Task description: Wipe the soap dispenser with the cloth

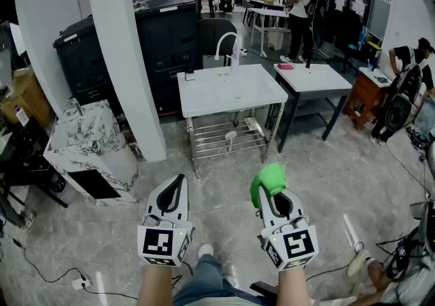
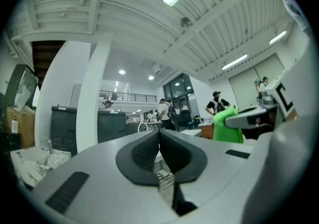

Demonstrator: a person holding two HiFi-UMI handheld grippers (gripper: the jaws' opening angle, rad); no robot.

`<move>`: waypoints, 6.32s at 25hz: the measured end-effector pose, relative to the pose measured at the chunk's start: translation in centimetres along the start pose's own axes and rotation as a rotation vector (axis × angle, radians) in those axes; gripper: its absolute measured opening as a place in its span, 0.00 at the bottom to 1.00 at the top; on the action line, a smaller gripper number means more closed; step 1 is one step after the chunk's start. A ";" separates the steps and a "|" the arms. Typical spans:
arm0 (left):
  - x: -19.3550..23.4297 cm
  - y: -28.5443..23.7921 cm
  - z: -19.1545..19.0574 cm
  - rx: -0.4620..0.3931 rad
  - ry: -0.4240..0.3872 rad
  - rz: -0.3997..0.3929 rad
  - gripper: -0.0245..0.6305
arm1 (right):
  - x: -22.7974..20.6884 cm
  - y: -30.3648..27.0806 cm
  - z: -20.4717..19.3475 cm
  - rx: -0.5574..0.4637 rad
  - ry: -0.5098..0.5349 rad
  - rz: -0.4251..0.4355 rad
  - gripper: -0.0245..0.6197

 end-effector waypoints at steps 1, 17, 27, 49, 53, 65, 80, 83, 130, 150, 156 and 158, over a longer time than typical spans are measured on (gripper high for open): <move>-0.1 0.1 0.2 -0.018 0.026 0.005 0.06 | -0.2 0.2 0.0 0.001 -0.002 -0.003 0.11; 5.1 -6.9 -3.5 -0.021 0.083 0.011 0.06 | -2.3 -9.3 -0.1 -0.009 0.015 -0.029 0.11; 13.4 -18.6 -8.1 -0.002 0.112 0.019 0.06 | -4.4 -24.4 -0.3 0.033 0.056 0.009 0.11; 24.0 -36.0 -14.5 0.069 0.110 0.075 0.06 | -12.1 -45.6 -1.1 0.032 -0.034 -0.010 0.12; 25.6 -40.0 -15.9 0.089 0.092 0.104 0.06 | -14.2 -51.0 -2.0 0.039 -0.050 0.026 0.11; 30.3 -56.2 -18.7 0.062 0.079 0.163 0.06 | -22.4 -67.7 -3.6 0.093 -0.053 0.109 0.11; 34.6 -67.7 -26.3 0.229 0.173 0.197 0.06 | -28.7 -77.3 -7.1 0.186 -0.108 0.092 0.11; 35.3 -69.3 -28.0 0.232 0.165 0.173 0.06 | -28.9 -78.0 -7.9 0.210 -0.112 0.068 0.12; 37.9 -83.3 -35.7 0.241 0.179 -0.175 0.18 | -27.9 -80.3 -13.8 0.457 -0.058 -0.035 0.12; 32.2 -79.2 -26.5 0.434 0.450 -0.185 0.18 | -25.9 -79.4 -9.6 0.302 -0.073 0.166 0.12; 29.3 -79.4 -25.6 0.451 0.485 -0.188 0.18 | -23.7 -79.7 -9.9 0.317 -0.059 0.261 0.11; 28.9 -79.0 -25.4 0.456 0.500 -0.183 0.18 | -23.3 -79.9 -10.0 0.320 -0.056 0.275 0.11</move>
Point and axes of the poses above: the fingertips, and each gripper's own axes: y backward along the fingers, x to its left, z out of its top, the point moved 8 cm from there along y, backward along the fingers, and after that the axes turned 8 degrees about -y, right-handed, at the moved point
